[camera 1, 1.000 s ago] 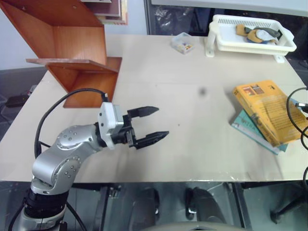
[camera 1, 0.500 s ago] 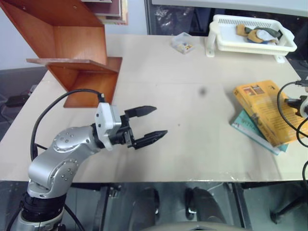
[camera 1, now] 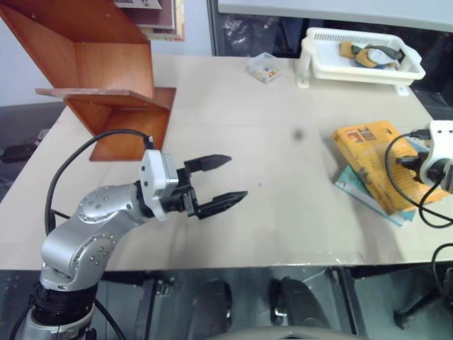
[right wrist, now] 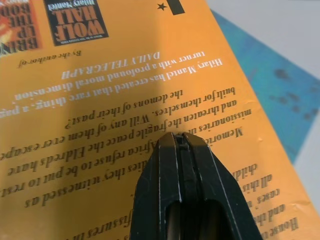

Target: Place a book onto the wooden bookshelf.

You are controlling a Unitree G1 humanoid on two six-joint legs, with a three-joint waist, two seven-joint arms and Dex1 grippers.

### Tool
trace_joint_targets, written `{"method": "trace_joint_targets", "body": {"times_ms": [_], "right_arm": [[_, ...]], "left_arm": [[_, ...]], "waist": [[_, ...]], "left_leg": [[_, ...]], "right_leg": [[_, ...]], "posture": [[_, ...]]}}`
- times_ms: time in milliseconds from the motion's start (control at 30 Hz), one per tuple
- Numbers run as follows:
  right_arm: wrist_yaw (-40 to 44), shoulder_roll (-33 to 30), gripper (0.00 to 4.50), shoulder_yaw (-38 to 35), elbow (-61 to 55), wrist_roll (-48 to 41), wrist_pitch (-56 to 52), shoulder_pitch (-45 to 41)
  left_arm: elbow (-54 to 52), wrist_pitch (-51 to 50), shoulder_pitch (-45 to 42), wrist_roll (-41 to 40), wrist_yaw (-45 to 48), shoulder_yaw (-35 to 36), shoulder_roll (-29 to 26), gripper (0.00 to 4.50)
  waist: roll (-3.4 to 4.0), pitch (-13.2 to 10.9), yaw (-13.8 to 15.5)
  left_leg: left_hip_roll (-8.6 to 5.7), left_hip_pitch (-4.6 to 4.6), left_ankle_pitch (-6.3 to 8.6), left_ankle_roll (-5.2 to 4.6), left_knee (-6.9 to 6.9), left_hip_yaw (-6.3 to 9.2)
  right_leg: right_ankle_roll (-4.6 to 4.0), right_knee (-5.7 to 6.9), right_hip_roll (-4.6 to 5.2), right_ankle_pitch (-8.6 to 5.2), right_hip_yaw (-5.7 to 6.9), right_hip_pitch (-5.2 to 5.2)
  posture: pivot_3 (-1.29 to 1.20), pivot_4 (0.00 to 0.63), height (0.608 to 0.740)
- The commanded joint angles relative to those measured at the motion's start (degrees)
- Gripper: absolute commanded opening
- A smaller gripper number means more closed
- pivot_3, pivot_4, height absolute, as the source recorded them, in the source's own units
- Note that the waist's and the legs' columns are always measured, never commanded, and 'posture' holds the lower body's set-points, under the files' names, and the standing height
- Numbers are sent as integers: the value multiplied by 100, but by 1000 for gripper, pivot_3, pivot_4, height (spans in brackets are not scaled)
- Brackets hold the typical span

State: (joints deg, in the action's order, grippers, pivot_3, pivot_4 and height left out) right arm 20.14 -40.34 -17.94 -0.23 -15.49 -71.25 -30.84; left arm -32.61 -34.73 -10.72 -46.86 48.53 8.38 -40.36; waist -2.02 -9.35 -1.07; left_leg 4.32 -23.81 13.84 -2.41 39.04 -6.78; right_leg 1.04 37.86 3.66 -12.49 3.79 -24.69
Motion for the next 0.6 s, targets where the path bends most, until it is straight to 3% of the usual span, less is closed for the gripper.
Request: {"method": "trace_joint_targets", "body": {"times_ms": [33,167,333,433,600], "right_arm": [[-81,461,52,63,-216,-208,-456,140],[-237,632,52,-142,-327,-112,-363,114],[-725,781,52,-914,-716,-5,146,-238],[-1091,635,52,-1087,-896,222,475,-286],[-1540,426,52,-1209,-676,523,651,-324]], "left_arm": [[-165,10,-27,-75,-11,55,-53,4500],[-176,12,-21,-69,-29,44,-42,4500],[-155,39,-24,-53,-29,42,-27,4500],[-135,46,-45,-61,-27,30,-4,4500],[-76,48,-168,-143,45,-30,69,4500]], "waist": [[-12,10,-4],[-14,13,-6],[-1,5,7],[47,-25,39],[55,-29,63]], "left_leg": [[2,2,0,0,0,-1],[5,3,0,0,0,-2],[2,0,0,0,0,-7],[-5,-11,0,0,-4,-9],[-13,-16,-2,0,-45,-10]], "right_leg": [[-1,1,-1,0,0,0],[-2,2,-2,0,-1,0],[-2,0,1,0,-4,-3],[-2,0,7,0,-6,-12],[13,-23,8,13,-5,-21]], "posture": [[0,150,740],[0,150,740],[0,150,740],[0,150,740],[0,150,740]]}}
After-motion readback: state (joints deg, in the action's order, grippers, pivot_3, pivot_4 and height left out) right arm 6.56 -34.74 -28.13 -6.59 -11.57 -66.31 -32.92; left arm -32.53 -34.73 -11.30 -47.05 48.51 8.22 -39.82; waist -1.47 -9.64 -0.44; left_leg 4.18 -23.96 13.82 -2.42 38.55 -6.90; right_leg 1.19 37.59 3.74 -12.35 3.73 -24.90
